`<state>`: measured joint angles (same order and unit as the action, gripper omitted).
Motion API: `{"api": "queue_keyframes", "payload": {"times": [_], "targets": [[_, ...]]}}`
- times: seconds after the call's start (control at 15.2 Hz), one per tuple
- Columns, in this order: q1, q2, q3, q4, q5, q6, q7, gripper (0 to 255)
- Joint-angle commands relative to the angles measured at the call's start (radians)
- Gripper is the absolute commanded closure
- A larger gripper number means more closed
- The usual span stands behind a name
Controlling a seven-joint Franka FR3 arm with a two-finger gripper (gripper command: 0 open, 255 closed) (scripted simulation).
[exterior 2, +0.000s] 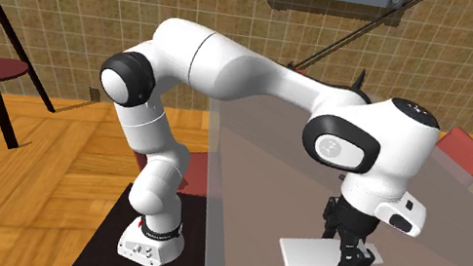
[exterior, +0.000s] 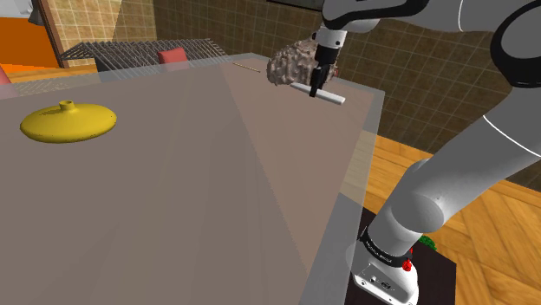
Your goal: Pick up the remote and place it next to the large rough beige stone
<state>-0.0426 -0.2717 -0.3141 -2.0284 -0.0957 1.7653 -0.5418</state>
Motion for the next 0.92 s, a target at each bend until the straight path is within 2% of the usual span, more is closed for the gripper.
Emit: {"api": "queue_keyframes", "payload": {"times": [0.0, 0.46, 0.86], "targets": [[-0.001, 0.004, -0.002, -0.023, 0.000, 0.027, -0.001, 255], [-0.003, 0.010, -0.008, -0.106, -0.002, 0.117, 0.000, 255], [-0.003, 0.010, -0.008, -0.106, -0.002, 0.117, 0.000, 255]]}}
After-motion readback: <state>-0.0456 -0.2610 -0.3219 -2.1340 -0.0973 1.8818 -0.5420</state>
